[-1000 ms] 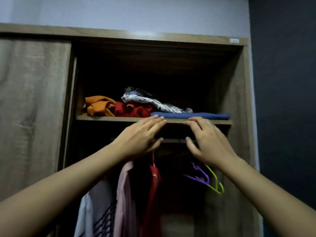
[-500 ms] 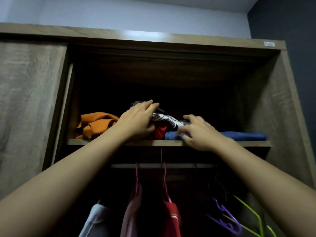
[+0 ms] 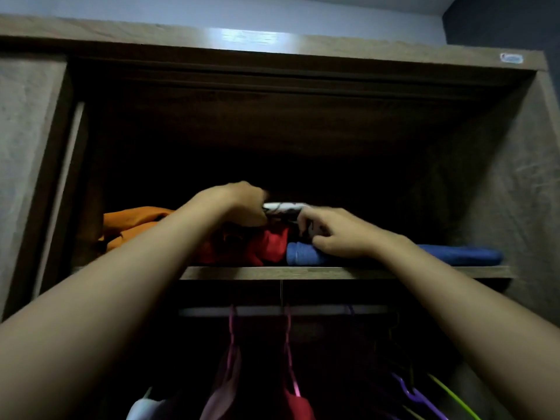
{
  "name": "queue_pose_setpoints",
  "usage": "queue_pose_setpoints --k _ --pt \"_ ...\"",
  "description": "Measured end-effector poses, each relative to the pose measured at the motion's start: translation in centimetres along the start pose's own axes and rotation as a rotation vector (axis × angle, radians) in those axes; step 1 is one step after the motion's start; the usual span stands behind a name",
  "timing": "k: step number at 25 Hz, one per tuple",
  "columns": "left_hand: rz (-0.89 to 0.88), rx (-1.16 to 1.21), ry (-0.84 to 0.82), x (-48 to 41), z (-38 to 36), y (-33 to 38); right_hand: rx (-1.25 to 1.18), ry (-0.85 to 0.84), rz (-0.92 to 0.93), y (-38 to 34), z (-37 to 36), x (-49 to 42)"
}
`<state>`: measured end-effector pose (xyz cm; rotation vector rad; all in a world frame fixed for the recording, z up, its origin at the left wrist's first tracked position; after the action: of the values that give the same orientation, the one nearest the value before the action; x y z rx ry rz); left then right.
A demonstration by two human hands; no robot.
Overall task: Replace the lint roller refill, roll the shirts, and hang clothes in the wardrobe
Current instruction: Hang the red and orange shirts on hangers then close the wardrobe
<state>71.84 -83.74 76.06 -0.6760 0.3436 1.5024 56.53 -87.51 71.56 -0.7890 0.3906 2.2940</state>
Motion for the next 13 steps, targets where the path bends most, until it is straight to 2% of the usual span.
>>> queue_pose_setpoints --k 3,6,8,10,13 --pt "-0.014 0.011 0.077 0.2 1.1 -2.0 -0.06 0.063 -0.107 1.9 1.3 -0.2" --pt "-0.04 0.093 0.143 0.4 1.6 -2.8 -0.041 -0.073 -0.167 3.3 0.2 -1.8" --pt "-0.051 0.237 0.055 0.2 0.6 -2.4 0.001 -0.151 -0.154 3.5 -0.6 -2.4" --pt "-0.007 0.406 -0.098 -0.1 -1.0 -2.4 0.048 -0.159 -0.144 3.4 -0.6 -2.4" --pt "0.032 0.482 -0.202 -0.5 -1.7 -3.1 0.079 -0.125 -0.091 3.3 -0.4 -2.0"
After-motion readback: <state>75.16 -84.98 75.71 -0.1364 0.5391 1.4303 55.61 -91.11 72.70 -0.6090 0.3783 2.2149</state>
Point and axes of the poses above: each hand's wrist, its own x-axis away from the middle knuckle, its own z-axis out of the back of the hand, y = z × x, the point moved 5 cm from there along -x, towards the middle knuckle, and after that the axes turned 3 degrees about z, right-handed, at the moved point
